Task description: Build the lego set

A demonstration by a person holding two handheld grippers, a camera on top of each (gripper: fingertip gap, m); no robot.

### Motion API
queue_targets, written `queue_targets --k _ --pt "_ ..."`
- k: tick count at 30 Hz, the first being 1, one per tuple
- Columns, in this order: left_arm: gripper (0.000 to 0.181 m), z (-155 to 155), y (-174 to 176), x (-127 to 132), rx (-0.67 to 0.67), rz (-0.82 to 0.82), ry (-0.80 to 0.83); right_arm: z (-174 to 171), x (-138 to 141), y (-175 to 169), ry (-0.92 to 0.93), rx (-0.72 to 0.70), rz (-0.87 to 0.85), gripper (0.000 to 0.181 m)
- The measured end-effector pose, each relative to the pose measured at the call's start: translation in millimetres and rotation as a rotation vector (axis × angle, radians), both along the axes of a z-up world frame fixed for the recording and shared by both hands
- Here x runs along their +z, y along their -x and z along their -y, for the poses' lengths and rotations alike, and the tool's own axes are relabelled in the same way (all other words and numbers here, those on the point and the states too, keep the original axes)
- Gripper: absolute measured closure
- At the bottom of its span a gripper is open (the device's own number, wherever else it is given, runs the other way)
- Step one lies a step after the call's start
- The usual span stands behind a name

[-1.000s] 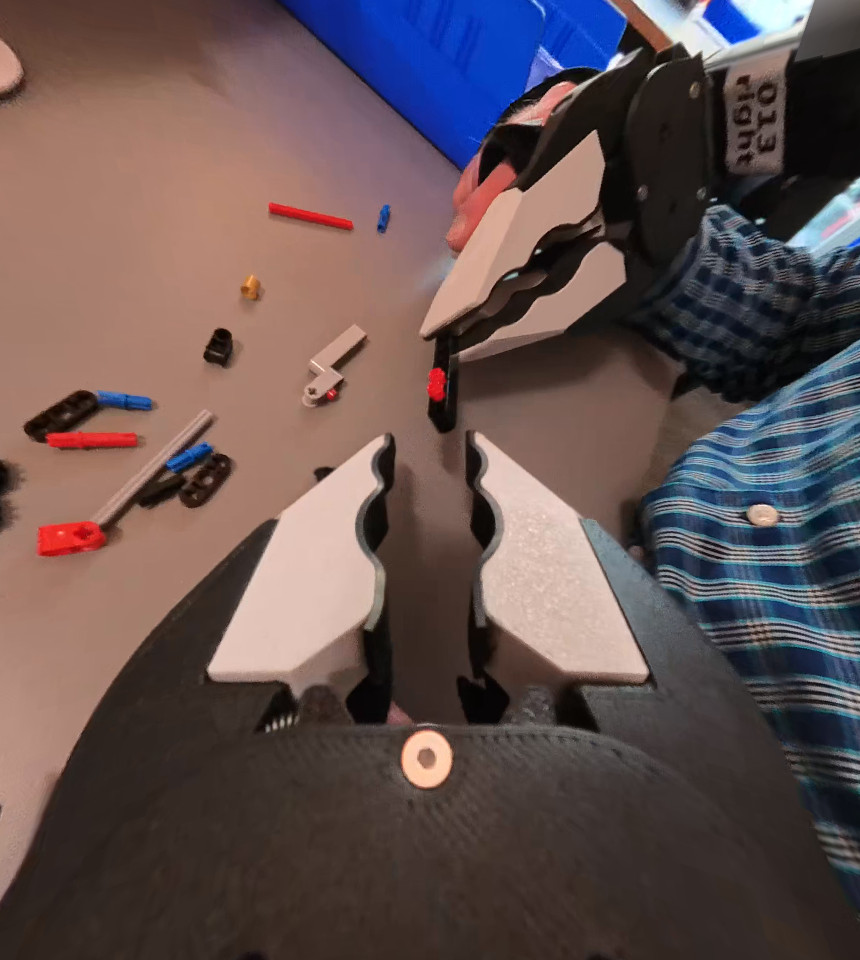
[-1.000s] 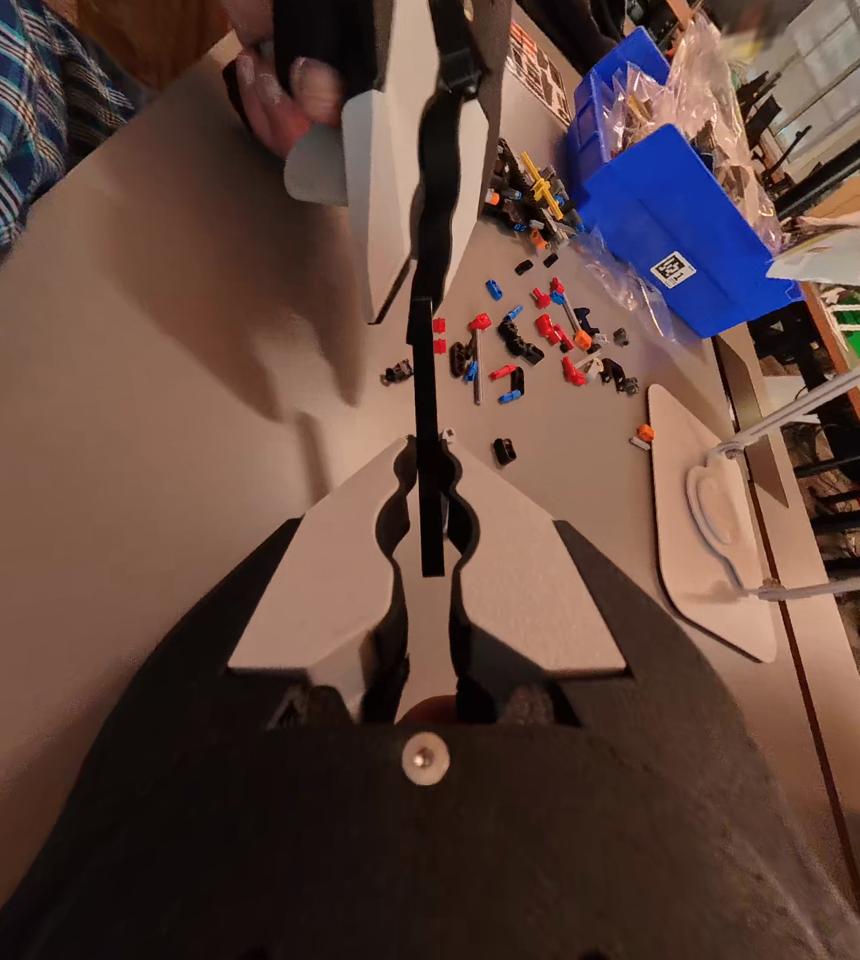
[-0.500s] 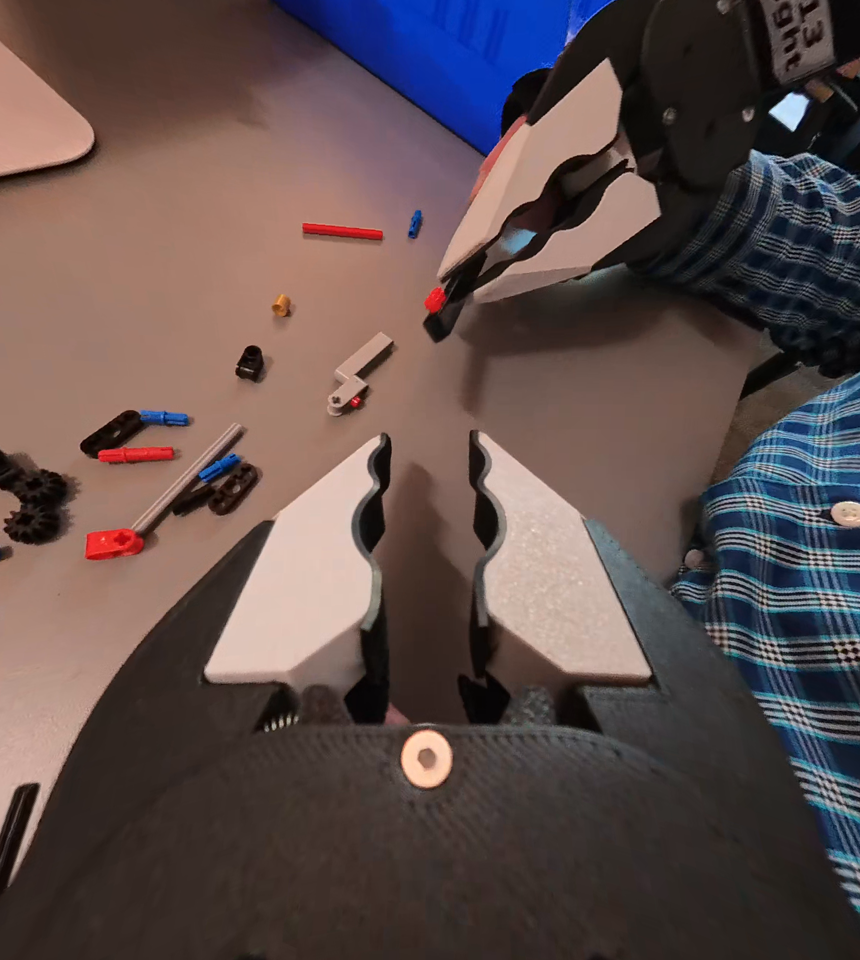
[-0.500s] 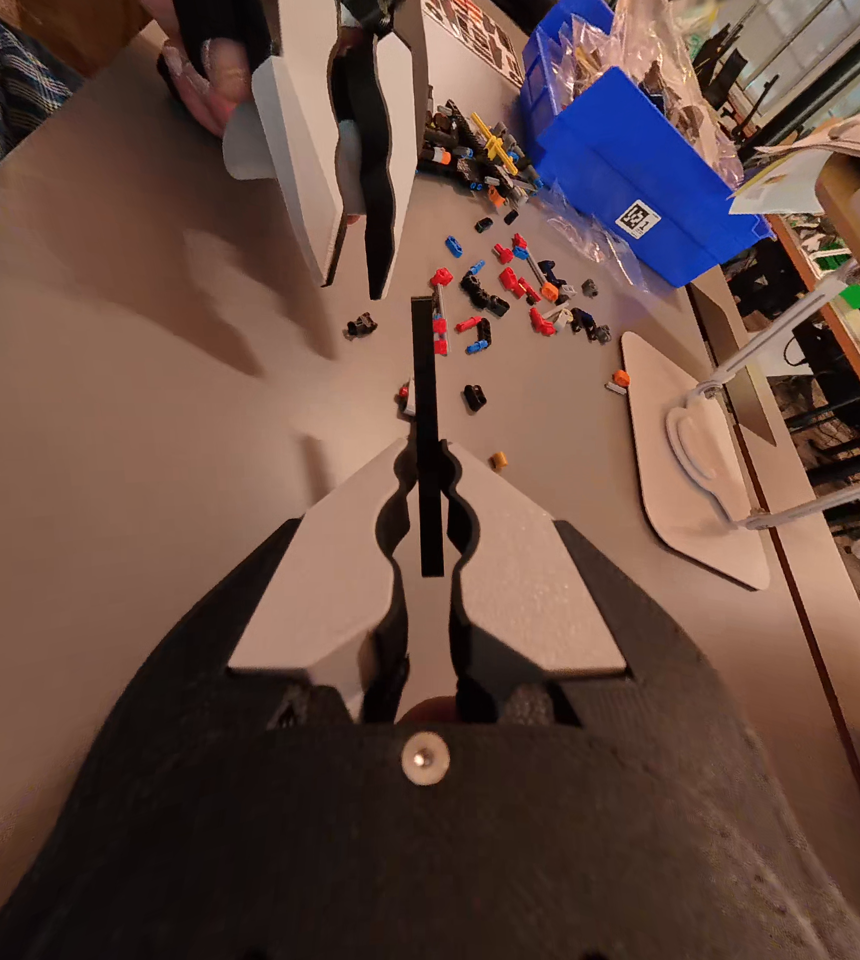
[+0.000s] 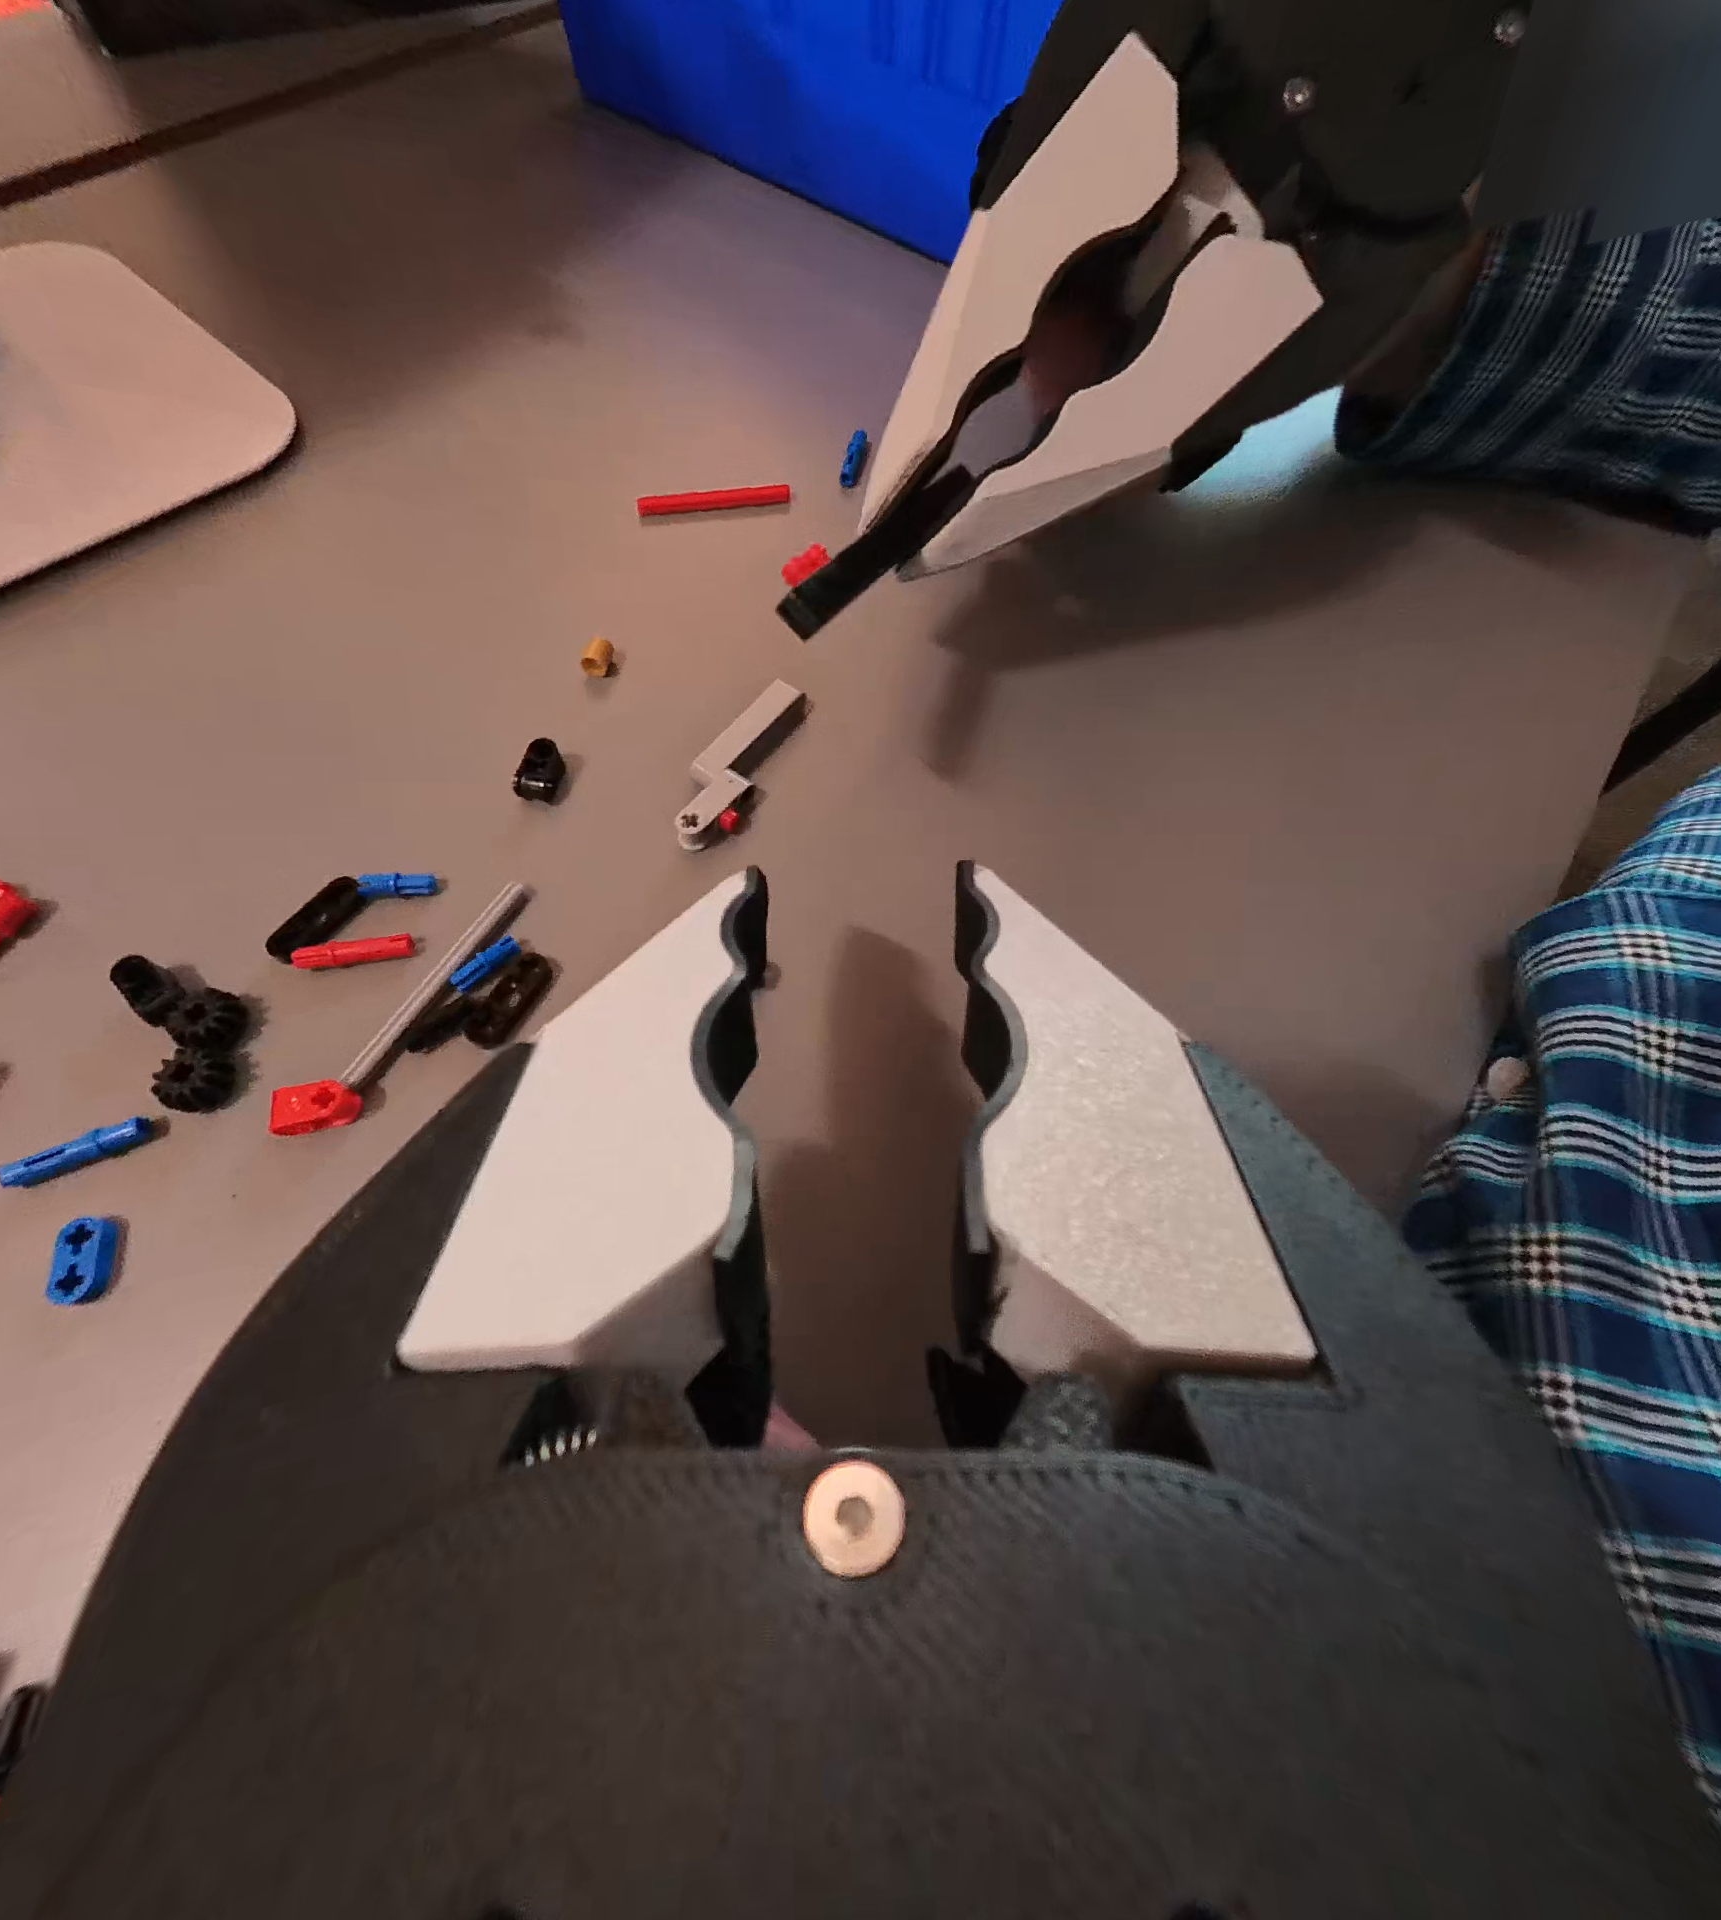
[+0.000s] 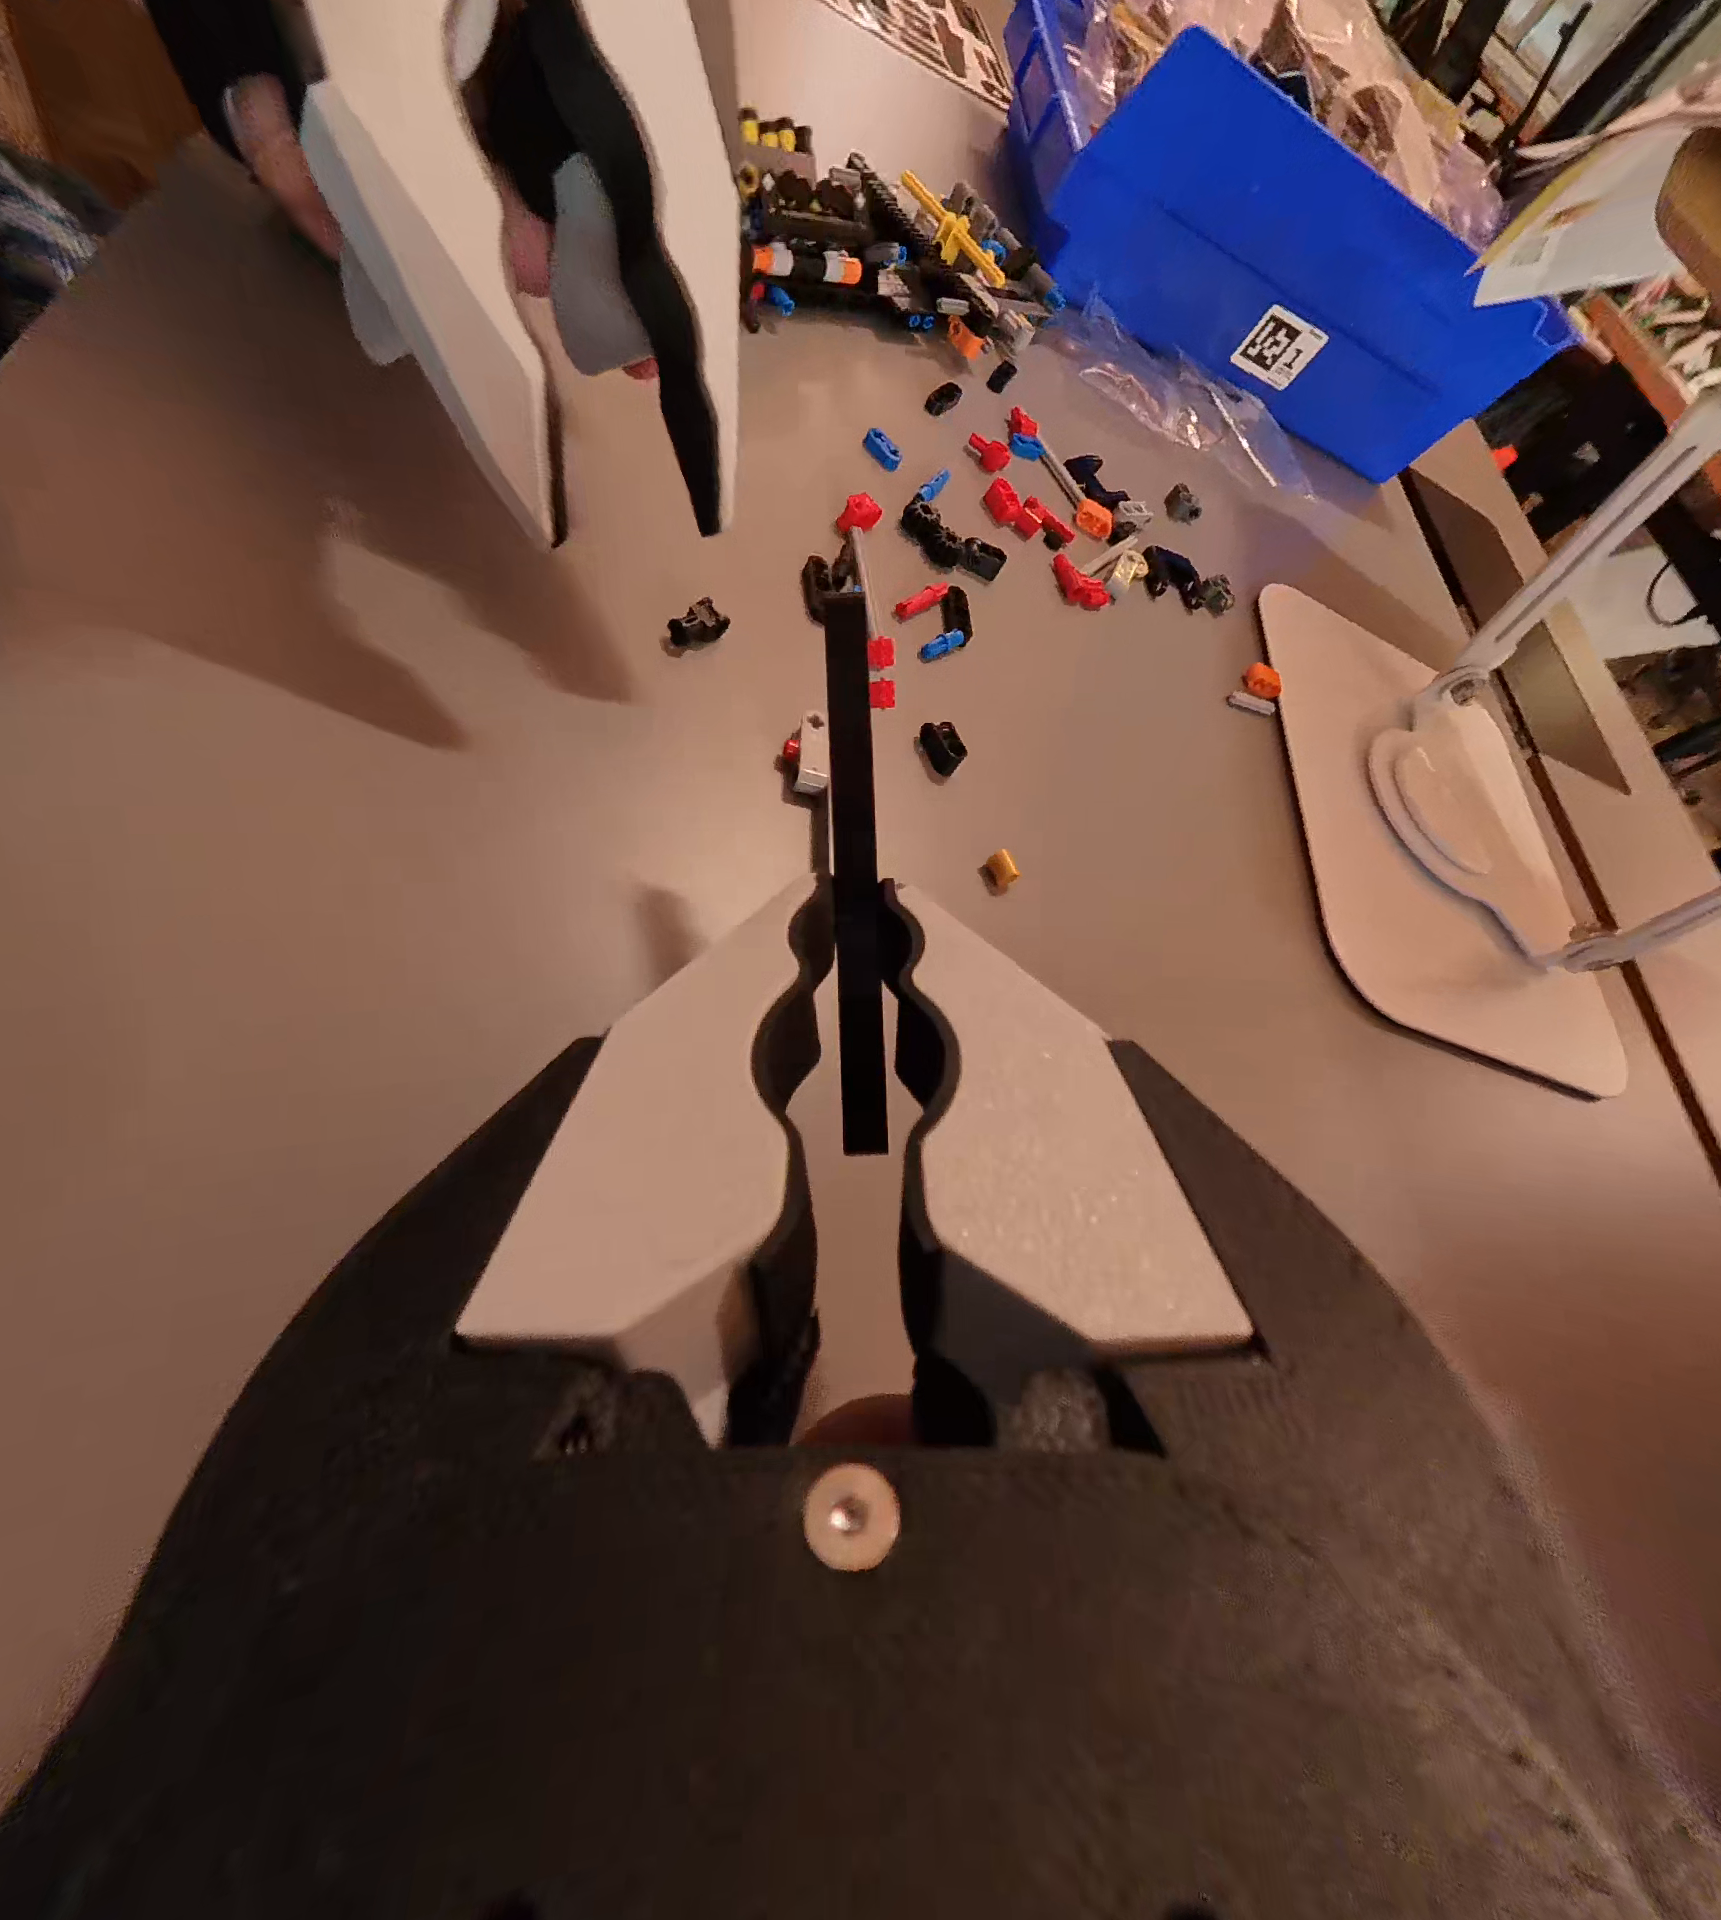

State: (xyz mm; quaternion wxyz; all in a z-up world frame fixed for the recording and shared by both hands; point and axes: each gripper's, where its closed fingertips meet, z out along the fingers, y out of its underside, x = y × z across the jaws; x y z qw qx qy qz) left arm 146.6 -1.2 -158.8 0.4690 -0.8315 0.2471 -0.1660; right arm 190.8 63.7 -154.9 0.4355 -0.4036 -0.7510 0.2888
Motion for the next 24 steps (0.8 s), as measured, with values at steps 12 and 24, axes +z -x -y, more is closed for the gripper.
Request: queue_targets --k 12,24 --pt "0.144 -18.2 14.0 29.9 0.066 -0.024 -0.158 -13.5 18.6 10.6 -0.182 -0.105 -0.11 0.176" --pt "0.174 -38.2 -9.3 48.1 -0.002 0.289 -0.08 9.1 27.8 17.6 -0.44 -0.056 -0.181 0.176"
